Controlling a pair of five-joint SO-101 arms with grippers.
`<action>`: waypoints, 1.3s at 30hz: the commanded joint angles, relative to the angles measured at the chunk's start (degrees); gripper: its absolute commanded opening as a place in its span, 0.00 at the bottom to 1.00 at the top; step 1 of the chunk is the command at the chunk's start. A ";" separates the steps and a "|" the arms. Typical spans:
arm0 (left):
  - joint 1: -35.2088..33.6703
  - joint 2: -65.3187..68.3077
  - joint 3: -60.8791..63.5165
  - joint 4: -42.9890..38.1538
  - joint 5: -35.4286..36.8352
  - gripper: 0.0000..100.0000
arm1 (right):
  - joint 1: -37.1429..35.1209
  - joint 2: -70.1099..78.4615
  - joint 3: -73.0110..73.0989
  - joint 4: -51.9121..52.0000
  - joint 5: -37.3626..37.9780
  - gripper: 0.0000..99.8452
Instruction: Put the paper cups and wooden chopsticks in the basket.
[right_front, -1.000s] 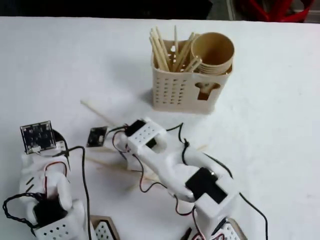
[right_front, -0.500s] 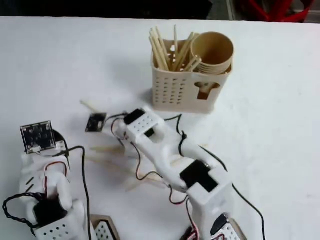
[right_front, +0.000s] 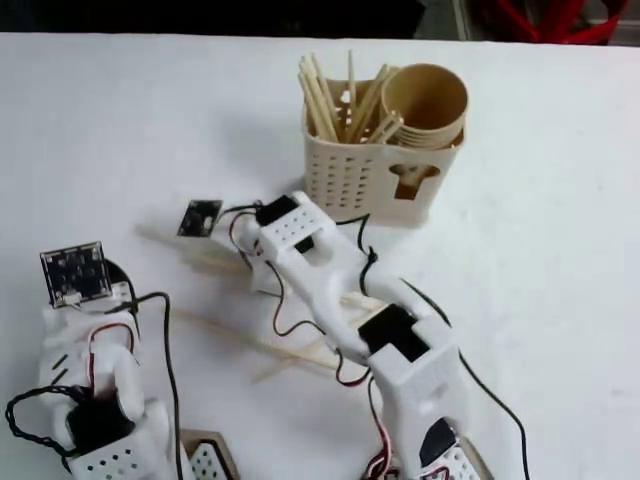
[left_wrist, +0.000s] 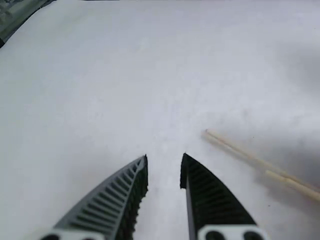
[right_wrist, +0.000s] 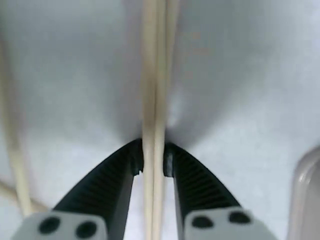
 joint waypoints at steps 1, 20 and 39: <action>-0.48 -0.66 -0.26 -1.49 -0.62 0.12 | 1.36 -6.99 -0.79 2.68 -0.26 0.02; -0.48 -0.66 -0.26 -1.49 -0.62 0.12 | 4.79 -40.57 -1.14 5.23 -8.62 0.02; -0.40 -0.66 -0.26 -1.58 -0.62 0.12 | 14.29 -51.47 1.41 -35.65 -27.96 0.02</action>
